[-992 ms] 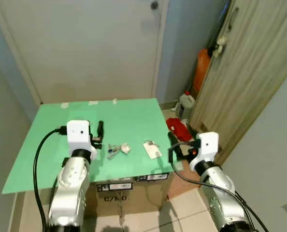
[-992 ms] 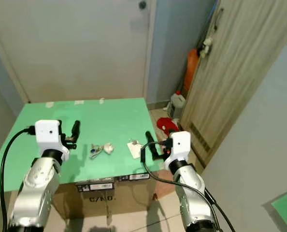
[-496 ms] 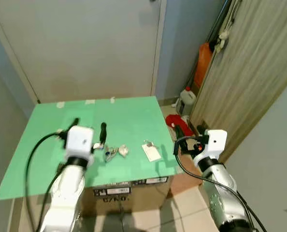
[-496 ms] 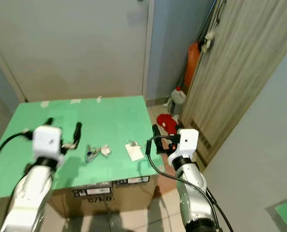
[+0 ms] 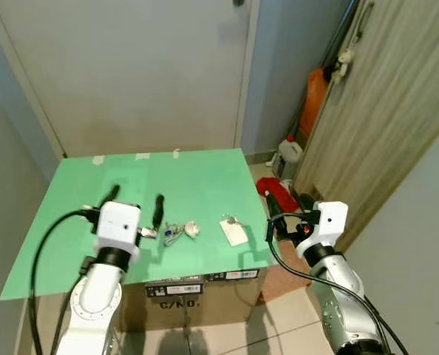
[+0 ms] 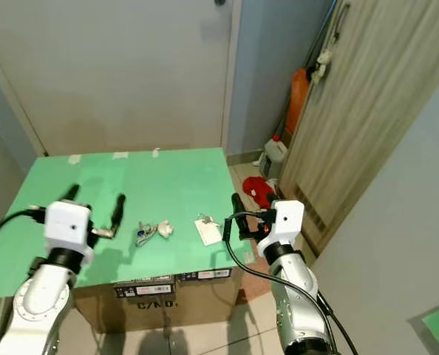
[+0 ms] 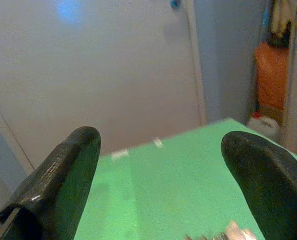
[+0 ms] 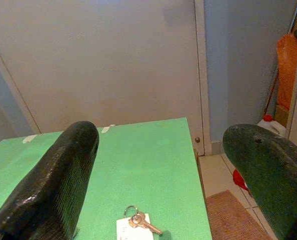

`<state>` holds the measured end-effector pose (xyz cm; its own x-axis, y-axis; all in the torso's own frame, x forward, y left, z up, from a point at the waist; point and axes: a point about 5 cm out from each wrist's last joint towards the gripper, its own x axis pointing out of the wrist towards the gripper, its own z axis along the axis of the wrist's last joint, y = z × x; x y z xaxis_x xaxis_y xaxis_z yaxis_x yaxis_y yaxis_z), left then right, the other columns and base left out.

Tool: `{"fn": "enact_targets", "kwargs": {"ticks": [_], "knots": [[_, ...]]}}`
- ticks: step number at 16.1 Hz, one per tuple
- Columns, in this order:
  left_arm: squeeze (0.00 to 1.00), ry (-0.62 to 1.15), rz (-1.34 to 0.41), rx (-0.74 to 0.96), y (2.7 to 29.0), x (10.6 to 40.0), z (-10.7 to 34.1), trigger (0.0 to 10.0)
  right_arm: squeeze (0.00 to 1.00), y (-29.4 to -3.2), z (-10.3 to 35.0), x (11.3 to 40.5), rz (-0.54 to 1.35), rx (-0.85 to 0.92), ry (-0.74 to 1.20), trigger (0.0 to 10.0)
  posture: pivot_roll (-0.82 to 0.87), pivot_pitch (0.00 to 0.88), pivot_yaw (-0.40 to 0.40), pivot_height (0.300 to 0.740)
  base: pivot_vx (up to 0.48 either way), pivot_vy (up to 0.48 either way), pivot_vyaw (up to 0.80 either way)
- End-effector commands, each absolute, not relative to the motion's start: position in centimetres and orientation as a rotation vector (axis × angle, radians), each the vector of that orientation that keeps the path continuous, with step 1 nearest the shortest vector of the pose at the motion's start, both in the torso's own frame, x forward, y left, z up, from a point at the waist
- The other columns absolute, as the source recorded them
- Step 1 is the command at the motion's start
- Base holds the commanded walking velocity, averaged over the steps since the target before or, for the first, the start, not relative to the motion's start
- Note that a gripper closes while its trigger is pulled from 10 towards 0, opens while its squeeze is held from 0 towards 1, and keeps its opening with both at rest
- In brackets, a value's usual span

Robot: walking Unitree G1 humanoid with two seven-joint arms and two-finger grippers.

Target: Hang keys on a hook

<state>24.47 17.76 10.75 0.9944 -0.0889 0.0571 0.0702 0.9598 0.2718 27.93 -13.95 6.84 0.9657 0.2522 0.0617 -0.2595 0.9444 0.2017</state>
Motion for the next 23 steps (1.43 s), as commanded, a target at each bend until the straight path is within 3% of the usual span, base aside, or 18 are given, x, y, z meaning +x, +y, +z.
{"fn": "enact_targets", "kwargs": {"ticks": [1,3,19,23], "knots": [[0.00,-0.051,-0.095,0.272,17.6,24.8,10.7,10.0,0.00,-13.9,7.5,28.1,0.269,0.193,-0.061,10.0,0.00,0.000,-0.018,0.740,0.000,0.000,0.00],[0.00,-0.058,-0.094,0.213,17.3,25.2,11.0,10.0,0.00,-13.8,7.3,28.0,0.279,0.186,-0.055,10.0,0.00,0.000,-0.015,0.740,0.349,0.161,0.00],[0.00,-0.001,-0.234,0.313,15.5,27.1,10.9,10.0,0.00,-12.6,6.7,27.7,0.340,0.164,-0.015,10.0,0.00,0.000,-0.001,0.717,0.463,0.018,0.00],[0.00,-0.007,-0.240,0.316,15.4,28.0,11.1,10.0,0.00,-12.8,6.6,27.6,0.340,0.158,-0.013,10.0,-0.01,0.000,0.003,0.717,0.000,0.000,0.00]]}}
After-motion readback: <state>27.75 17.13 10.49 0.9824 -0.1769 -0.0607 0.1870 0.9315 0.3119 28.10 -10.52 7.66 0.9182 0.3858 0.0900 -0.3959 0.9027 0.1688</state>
